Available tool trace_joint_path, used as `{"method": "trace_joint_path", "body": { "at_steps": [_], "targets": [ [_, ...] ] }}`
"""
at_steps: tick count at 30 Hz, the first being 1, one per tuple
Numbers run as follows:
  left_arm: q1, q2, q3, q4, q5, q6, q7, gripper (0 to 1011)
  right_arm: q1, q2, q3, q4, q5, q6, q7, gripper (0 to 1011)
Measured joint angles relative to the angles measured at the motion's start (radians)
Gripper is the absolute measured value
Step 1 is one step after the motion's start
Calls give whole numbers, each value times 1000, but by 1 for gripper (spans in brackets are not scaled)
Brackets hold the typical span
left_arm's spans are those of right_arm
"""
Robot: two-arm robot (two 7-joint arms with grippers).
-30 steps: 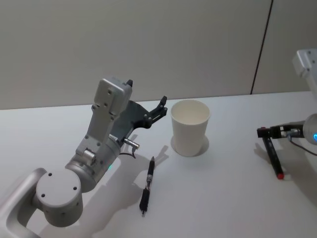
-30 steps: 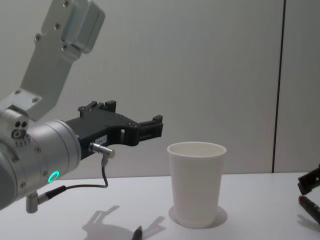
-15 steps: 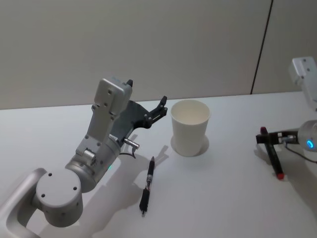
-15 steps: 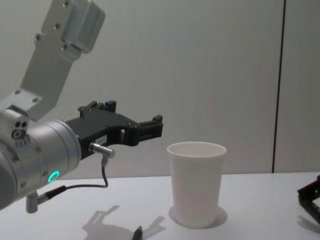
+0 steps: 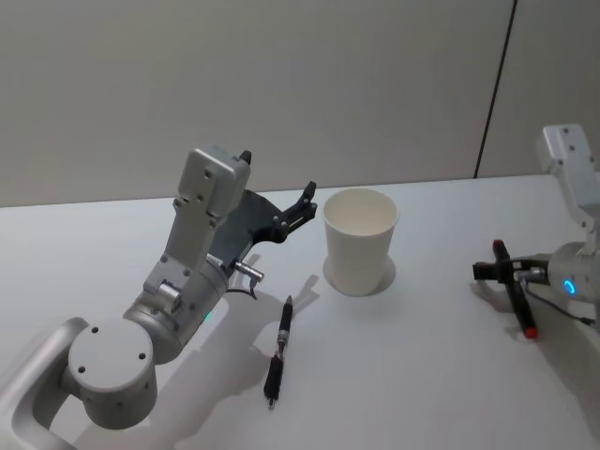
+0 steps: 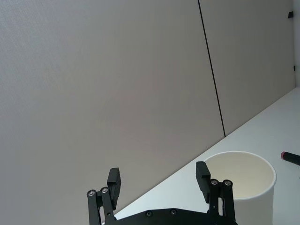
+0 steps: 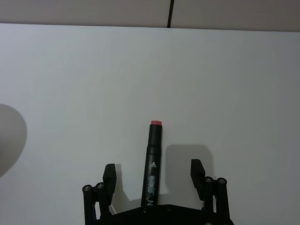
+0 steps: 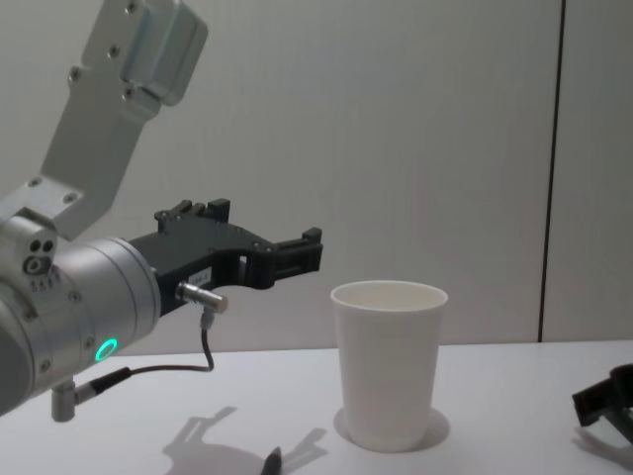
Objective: Place the pen into the pen holder.
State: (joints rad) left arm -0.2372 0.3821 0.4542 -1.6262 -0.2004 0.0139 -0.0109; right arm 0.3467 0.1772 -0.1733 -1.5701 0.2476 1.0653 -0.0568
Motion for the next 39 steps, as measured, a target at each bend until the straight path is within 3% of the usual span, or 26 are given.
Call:
{"method": "trace_joint_path", "body": {
  "at_steps": [19, 26, 33, 38, 39],
  "targets": [
    [0, 0, 0, 0, 0, 0, 0, 1001, -18, -20, 2, 19, -13, -57, -7, 989],
    [0, 0, 0, 0, 0, 0, 0, 1001, -20, -22, 3, 21, -14, -63, -8, 850],
    [0, 0, 0, 0, 0, 0, 0, 1001, -20, -23, 3, 22, -15, -67, -8, 652],
    [0, 0, 0, 0, 0, 0, 0, 1001, -21, -23, 3, 23, -15, -68, -9, 446],
    [0, 0, 0, 0, 0, 0, 0, 1001, -21, -24, 3, 23, -15, -69, -9, 446]
  ]
}}
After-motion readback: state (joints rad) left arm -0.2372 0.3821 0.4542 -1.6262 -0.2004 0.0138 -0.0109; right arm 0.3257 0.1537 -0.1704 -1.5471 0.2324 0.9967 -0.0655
